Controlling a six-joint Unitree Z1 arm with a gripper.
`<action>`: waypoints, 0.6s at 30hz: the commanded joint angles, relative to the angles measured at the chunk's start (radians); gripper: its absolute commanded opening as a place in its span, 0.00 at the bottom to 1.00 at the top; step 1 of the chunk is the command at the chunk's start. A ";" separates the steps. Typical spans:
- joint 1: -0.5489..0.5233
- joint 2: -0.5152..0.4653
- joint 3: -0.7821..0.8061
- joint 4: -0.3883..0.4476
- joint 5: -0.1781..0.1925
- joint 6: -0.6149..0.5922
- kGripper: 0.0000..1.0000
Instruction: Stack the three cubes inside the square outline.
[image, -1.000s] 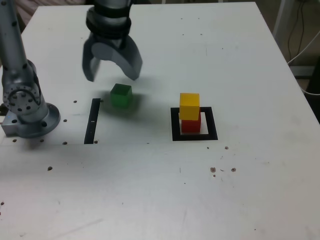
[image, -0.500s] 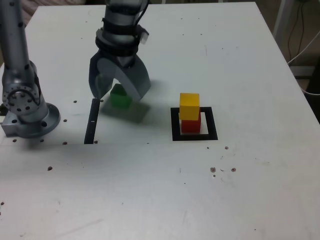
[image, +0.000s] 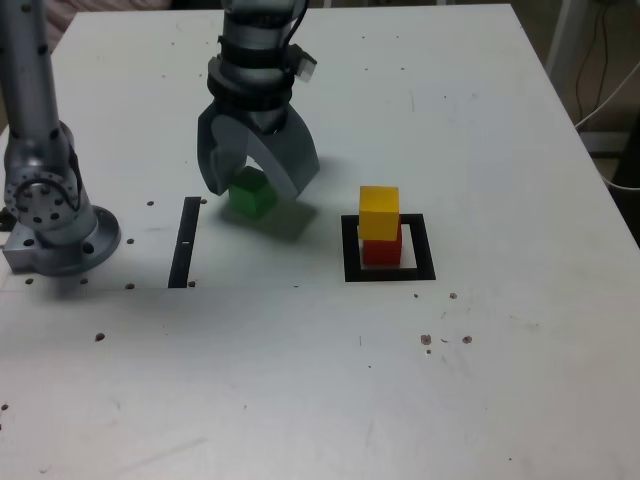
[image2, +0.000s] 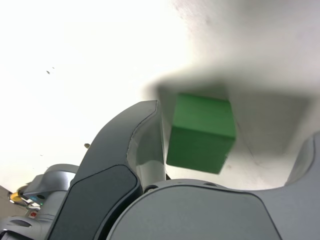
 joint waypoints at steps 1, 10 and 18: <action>0.000 0.011 -0.004 0.006 0.011 -0.005 0.91; 0.002 0.012 0.016 0.028 0.043 0.002 0.82; -0.030 0.011 0.034 0.026 0.048 0.022 0.67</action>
